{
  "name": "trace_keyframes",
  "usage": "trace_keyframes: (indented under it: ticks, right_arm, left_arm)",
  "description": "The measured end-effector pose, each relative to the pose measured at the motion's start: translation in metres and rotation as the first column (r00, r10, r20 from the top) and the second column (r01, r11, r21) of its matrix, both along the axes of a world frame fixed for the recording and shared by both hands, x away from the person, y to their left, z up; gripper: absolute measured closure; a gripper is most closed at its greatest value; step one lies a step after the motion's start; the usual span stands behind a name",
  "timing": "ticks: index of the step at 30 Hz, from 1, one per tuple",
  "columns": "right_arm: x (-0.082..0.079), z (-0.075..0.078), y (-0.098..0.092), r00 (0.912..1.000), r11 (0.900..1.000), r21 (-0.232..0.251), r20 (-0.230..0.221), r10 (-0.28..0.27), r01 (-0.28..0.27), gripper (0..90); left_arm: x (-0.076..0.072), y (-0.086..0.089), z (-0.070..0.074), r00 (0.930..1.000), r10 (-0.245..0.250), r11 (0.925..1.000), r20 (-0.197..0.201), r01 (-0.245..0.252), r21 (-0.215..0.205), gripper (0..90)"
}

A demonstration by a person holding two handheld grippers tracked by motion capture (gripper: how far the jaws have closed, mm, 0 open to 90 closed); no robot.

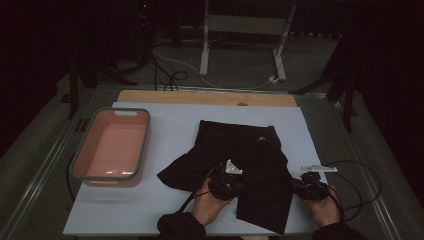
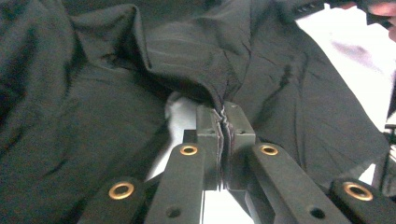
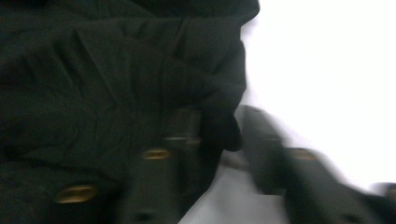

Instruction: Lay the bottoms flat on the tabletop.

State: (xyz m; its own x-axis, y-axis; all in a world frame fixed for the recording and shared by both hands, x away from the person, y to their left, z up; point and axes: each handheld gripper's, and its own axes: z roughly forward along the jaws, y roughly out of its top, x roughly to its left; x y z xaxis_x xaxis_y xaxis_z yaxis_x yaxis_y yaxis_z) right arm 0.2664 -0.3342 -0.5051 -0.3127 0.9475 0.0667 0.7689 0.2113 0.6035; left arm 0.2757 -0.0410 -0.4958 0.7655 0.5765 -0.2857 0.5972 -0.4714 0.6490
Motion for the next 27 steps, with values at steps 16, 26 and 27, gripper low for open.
trace_keyframes:
  ticks: [16,26,27]
  right_arm:
    - [-0.023,0.005,-0.022,0.9997,1.0,-0.019,-0.024,0.011,-0.012,87.4]
    - [-0.021,0.004,-0.016,0.9999,1.0,0.007,-0.001,0.015,-0.015,66.9]
    - [-0.021,0.003,-0.014,0.9998,1.0,0.015,-0.006,0.02,-0.02,63.7]
  left_arm:
    - [-0.026,-0.015,0.004,0.9916,-0.127,0.9915,-0.022,0.127,-0.03,87.0]
    - [0.005,0.006,0.012,0.9995,0.017,0.9992,0.026,-0.016,-0.036,87.0]
    - [0.007,0.008,0.012,0.9991,0.029,0.9989,0.03,-0.028,-0.037,87.1]
